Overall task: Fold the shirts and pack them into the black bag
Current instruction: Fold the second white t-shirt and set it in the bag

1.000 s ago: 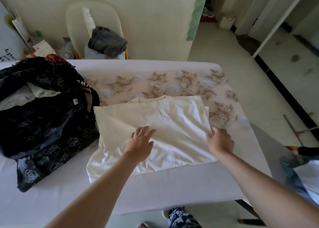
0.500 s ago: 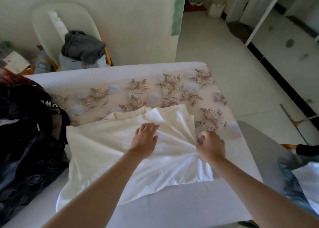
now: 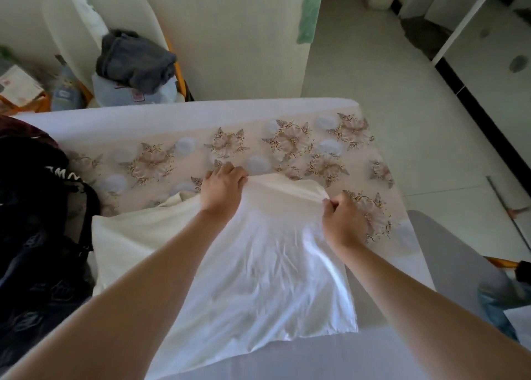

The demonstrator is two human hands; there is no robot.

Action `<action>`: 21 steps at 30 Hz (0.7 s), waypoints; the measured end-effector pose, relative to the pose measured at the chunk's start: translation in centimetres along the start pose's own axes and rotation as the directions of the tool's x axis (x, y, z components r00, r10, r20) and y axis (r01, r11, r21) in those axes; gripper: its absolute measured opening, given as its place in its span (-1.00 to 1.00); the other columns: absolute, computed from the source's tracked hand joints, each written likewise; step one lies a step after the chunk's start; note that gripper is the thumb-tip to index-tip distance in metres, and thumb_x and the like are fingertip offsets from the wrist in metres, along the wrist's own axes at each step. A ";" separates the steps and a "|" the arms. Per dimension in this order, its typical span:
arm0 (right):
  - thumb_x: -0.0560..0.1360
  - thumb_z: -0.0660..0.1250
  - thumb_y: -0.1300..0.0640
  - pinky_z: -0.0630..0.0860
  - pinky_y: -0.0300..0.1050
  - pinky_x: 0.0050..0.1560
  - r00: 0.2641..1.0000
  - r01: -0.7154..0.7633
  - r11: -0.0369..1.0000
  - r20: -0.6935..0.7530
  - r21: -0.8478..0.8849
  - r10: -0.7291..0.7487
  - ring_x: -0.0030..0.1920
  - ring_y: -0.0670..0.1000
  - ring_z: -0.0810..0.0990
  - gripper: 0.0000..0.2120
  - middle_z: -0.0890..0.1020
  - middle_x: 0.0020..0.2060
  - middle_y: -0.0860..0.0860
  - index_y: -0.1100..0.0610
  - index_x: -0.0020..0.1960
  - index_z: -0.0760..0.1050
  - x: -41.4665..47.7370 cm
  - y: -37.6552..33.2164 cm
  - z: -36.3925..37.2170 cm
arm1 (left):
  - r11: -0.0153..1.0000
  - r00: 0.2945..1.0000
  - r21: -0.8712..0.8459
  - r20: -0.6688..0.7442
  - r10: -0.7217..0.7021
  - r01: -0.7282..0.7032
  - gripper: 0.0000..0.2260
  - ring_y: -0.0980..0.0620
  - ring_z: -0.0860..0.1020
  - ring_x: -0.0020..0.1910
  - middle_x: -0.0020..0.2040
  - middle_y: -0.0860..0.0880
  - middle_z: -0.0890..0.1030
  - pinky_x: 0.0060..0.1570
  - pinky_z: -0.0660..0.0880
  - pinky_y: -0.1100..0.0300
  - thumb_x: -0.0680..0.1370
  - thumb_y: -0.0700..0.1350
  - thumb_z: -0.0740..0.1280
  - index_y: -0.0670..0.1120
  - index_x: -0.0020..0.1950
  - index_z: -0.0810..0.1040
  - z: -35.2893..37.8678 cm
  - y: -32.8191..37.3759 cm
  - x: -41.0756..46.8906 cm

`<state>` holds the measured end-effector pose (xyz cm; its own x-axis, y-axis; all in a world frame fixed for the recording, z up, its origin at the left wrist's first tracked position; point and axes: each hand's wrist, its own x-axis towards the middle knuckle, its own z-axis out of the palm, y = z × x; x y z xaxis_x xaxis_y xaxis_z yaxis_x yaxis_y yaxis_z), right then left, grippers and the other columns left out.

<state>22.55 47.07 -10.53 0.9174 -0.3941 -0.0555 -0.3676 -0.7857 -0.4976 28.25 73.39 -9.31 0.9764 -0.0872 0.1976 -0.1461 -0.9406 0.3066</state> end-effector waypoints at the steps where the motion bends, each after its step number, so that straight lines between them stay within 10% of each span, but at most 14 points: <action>1: 0.61 0.23 -0.05 0.47 -0.04 -0.20 1.000 -0.019 0.999 0.013 -0.036 0.020 -0.14 0.14 0.63 -0.83 0.59 -0.26 -0.04 0.04 -0.03 0.47 0.6 0.2 0.1 | 1.000 0.999 -0.010 -0.032 -0.007 0.007 -0.92 -0.16 0.57 -0.21 -0.17 -0.06 0.58 -0.20 0.42 0.05 0.53 -0.09 0.38 -0.07 -0.13 0.63 -0.1 0.4 0.4; 6: 0.40 0.28 0.31 0.42 0.09 0.04 0.964 0.258 0.934 0.010 -0.246 -0.264 0.12 0.26 0.49 -0.61 0.51 0.15 0.19 0.19 0.22 0.44 1.1 -1.7 1.5 | 0.996 0.991 -0.080 0.127 -0.032 0.042 -0.80 -0.18 0.53 0.12 0.08 -0.09 0.55 0.01 0.44 -0.01 0.58 -0.12 0.33 -0.05 0.19 0.59 1.0 1.1 -0.2; 10: 0.41 0.21 0.29 0.36 0.14 0.26 0.676 0.736 0.651 0.157 -0.185 -0.720 0.43 0.24 0.34 -0.42 0.36 0.44 0.21 0.16 0.44 0.37 -0.4 -4.7 2.6 | 0.991 0.963 0.076 0.239 -0.121 0.106 -0.64 -0.15 0.39 0.33 0.33 -0.06 0.45 0.28 0.31 -0.07 0.61 -0.10 0.22 -0.02 0.42 0.40 0.1 -4.1 -3.3; 14: 0.48 -0.25 -0.27 -0.01 0.22 0.54 0.623 0.716 0.670 0.613 -0.196 -0.486 0.60 0.12 -0.05 -0.28 -0.06 0.62 0.08 -0.09 0.61 -0.03 -1.0 -5.1 5.0 | 0.961 0.960 0.266 0.239 -0.144 0.077 -0.68 -0.16 0.45 0.17 0.17 -0.09 0.53 0.22 0.29 -0.05 0.56 0.00 0.28 -0.02 0.30 0.52 -2.0 -10.9 -5.7; 21: 0.56 -0.22 -0.20 -0.01 0.21 0.56 0.681 0.704 0.651 0.531 -0.284 -0.505 0.60 0.18 -0.06 -0.33 -0.03 0.61 0.17 -0.01 0.63 0.00 -0.4 -3.8 4.6 | 0.955 0.985 0.242 -0.051 -0.162 0.170 -0.51 -0.19 0.48 0.02 0.02 -0.14 0.57 0.11 0.34 -0.07 0.24 -0.44 0.37 -0.11 0.12 0.62 -2.3 -8.9 -5.6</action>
<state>24.24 52.41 -12.60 0.8910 0.3813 -0.2464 0.3633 -0.9243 -0.1169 23.71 83.01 -10.96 0.9778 0.0833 0.1924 0.0646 -0.9928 0.1012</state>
